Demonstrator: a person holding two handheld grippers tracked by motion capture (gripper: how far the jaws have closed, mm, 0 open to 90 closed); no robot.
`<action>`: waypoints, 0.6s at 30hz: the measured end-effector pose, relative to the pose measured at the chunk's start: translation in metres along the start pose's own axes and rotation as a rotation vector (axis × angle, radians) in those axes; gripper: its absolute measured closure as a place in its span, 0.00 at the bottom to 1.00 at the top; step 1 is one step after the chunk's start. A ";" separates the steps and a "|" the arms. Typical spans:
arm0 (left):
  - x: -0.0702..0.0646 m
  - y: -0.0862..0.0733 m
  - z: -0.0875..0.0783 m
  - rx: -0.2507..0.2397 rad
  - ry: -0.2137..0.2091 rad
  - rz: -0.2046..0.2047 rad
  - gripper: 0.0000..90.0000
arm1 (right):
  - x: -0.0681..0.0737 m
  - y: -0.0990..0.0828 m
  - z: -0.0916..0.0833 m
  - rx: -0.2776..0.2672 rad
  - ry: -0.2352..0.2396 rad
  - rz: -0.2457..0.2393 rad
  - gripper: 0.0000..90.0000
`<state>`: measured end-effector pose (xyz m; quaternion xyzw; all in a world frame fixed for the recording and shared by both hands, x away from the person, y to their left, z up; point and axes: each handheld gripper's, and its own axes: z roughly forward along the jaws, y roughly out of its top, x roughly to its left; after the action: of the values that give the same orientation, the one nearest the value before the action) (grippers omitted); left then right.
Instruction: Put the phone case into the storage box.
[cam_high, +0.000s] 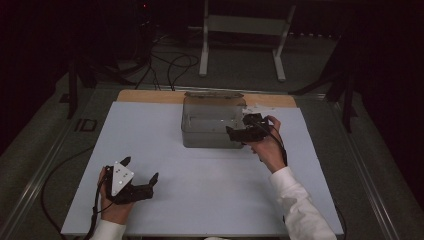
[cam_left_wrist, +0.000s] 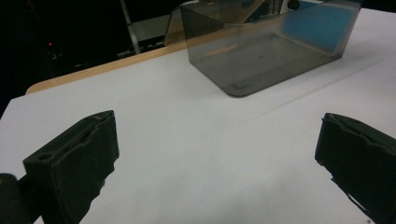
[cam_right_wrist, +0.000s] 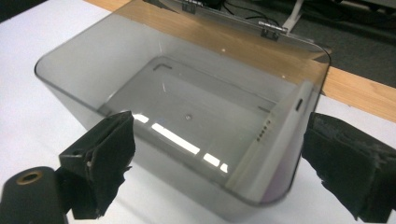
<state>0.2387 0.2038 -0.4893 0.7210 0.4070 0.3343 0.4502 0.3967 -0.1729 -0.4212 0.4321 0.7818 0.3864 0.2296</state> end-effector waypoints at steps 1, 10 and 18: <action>0.000 0.000 0.000 0.000 -0.001 0.000 0.00 | 0.001 -0.003 -0.003 -0.002 -0.004 -0.005 0.11; 0.001 0.000 -0.001 -0.007 -0.003 -0.010 0.00 | 0.010 -0.039 -0.029 -0.070 0.015 -0.017 0.10; 0.002 0.001 -0.002 -0.018 -0.006 -0.019 0.00 | 0.010 -0.068 -0.052 -0.087 -0.011 -0.060 0.10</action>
<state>0.2378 0.2066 -0.4877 0.7138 0.4096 0.3317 0.4611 0.3220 -0.2077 -0.4451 0.4004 0.7756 0.4105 0.2640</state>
